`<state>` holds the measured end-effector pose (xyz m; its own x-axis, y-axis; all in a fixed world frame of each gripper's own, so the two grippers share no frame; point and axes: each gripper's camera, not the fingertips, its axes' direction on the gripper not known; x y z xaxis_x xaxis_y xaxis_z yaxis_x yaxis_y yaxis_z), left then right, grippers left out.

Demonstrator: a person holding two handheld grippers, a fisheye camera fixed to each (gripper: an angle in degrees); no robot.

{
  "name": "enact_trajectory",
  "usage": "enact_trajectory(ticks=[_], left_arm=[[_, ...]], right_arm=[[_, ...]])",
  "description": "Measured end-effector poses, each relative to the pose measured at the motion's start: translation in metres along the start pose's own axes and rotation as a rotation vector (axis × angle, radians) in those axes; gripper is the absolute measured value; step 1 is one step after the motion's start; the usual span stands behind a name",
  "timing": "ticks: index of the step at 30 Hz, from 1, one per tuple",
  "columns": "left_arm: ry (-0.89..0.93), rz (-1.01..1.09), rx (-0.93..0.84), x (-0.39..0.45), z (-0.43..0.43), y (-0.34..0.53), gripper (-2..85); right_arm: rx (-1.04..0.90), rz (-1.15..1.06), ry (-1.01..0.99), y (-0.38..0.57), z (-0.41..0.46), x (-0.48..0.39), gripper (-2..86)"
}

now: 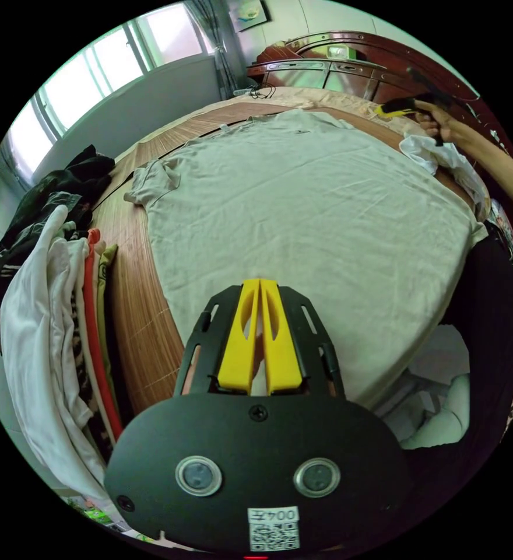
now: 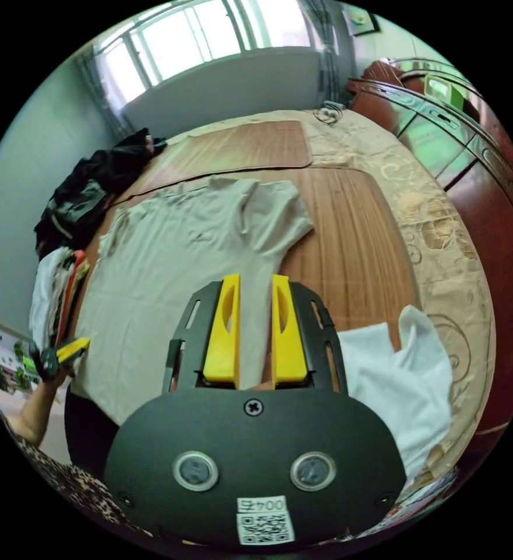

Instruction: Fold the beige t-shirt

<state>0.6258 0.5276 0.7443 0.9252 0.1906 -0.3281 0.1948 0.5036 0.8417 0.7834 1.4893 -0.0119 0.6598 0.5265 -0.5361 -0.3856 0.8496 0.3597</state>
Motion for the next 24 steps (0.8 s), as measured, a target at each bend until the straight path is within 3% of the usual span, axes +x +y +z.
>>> enact_trajectory(ticks=[10, 14, 21, 24], left_arm=[[0.168, -0.092, 0.003, -0.041, 0.007, 0.012, 0.3], [0.201, -0.109, 0.004, -0.051, 0.009, 0.015, 0.2], [0.241, -0.129, 0.005, -0.068, 0.009, 0.02, 0.2], [0.239, -0.129, 0.005, -0.072, 0.008, 0.022, 0.2]], right_arm=[[-0.187, 0.067, 0.172, -0.126, 0.08, 0.055, 13.2], [-0.293, 0.052, 0.249, -0.131, 0.105, 0.061, 6.6], [-0.096, 0.218, 0.014, -0.092, 0.048, 0.126, 1.9], [-0.114, 0.323, 0.017, -0.061, 0.049, 0.164, 1.4]])
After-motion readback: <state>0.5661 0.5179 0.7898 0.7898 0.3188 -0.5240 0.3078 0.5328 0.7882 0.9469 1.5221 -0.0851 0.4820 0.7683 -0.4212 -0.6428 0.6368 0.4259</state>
